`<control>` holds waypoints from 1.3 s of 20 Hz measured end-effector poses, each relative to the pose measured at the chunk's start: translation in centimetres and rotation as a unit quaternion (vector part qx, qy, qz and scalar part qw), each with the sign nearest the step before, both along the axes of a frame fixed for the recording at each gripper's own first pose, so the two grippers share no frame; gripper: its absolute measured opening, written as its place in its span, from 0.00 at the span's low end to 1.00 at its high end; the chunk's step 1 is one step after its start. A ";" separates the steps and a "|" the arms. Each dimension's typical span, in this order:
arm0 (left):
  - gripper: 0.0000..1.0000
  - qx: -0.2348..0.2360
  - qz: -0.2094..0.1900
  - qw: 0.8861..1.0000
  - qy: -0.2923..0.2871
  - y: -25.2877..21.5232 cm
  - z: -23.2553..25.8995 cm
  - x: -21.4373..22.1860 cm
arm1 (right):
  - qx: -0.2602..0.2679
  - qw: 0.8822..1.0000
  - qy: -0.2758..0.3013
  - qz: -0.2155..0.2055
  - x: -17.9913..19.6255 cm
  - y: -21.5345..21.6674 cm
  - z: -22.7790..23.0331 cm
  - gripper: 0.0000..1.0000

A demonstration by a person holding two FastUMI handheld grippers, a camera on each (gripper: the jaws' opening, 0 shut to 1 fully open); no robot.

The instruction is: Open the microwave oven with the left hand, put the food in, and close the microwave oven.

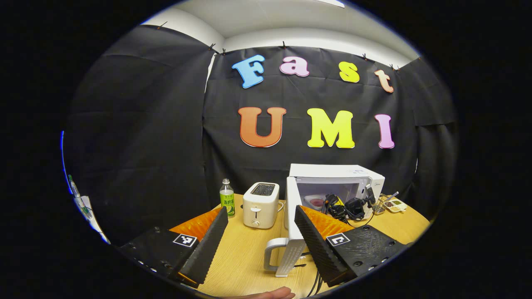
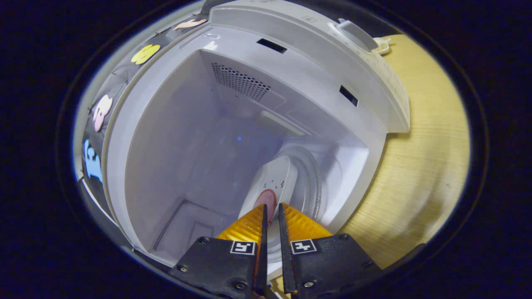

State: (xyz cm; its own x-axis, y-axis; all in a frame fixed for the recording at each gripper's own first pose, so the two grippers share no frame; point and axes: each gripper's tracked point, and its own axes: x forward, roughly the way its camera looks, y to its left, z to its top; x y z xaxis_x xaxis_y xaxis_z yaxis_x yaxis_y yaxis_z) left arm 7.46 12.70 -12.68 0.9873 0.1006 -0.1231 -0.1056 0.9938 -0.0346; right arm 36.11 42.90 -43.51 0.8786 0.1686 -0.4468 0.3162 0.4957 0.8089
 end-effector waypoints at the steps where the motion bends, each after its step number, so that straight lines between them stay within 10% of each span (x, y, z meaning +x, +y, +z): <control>1: 0.97 -0.001 0.004 1.000 -0.005 0.4 0.3 -0.3 | -0.012 1.000 0.006 0.018 -0.6 0.3 0.2 0.12; 4: 0.96 -0.003 0.002 1.000 -0.022 0.7 1.3 -1.6 | -0.048 0.996 0.014 0.071 -2.0 0.3 1.3 0.34; 5: 0.84 -0.002 0.001 1.000 -0.023 0.9 1.2 -1.9 | -0.051 0.995 -0.001 0.082 -2.2 0.0 1.9 0.58; 9: 0.95 0.006 0.040 0.999 -0.005 3.7 -0.3 -2.9 | -0.089 0.992 -0.021 0.082 -3.9 -5.4 3.1 1.00; 10: 0.95 0.011 0.051 0.999 0.003 4.4 -0.9 -3.3 | -0.098 0.991 -0.019 0.084 -4.8 -6.9 3.1 0.89; 19: 0.85 -0.023 0.087 0.996 0.028 7.0 -5.3 -2.9 | -0.218 0.955 -0.125 0.157 -12.4 -18.8 10.9 1.00; 20: 0.64 -0.014 0.094 0.995 0.026 7.4 -5.8 -2.6 | -0.240 0.948 -0.137 0.157 -13.4 -20.4 12.0 0.99; 21: 0.71 -0.003 0.103 0.994 0.020 7.9 -6.0 -2.4 | -0.263 0.941 -0.149 0.155 -14.3 -22.1 13.2 0.99; 23: 0.30 -0.006 0.099 0.995 0.011 7.5 -6.4 -1.5 | -0.289 0.930 -0.172 0.147 -15.9 -25.0 16.0 1.00; 24: 0.48 -0.013 0.086 0.996 0.009 6.8 -6.7 -0.9 | -0.296 0.928 -0.181 0.140 -16.6 -26.2 17.2 1.00; 26: 0.15 -0.009 0.083 0.996 0.023 6.6 -8.8 0.0 | -0.312 0.921 -0.195 0.127 -18.0 -28.5 19.6 1.00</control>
State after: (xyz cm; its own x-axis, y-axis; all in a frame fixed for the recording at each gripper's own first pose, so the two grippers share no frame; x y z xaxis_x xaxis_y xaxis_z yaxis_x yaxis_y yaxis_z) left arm 7.46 19.34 -21.48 0.9502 0.2601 -0.1714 -0.2712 0.9615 -0.0444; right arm 18.16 14.37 -23.90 0.9605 0.2077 -0.1854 -0.1278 0.9205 0.3692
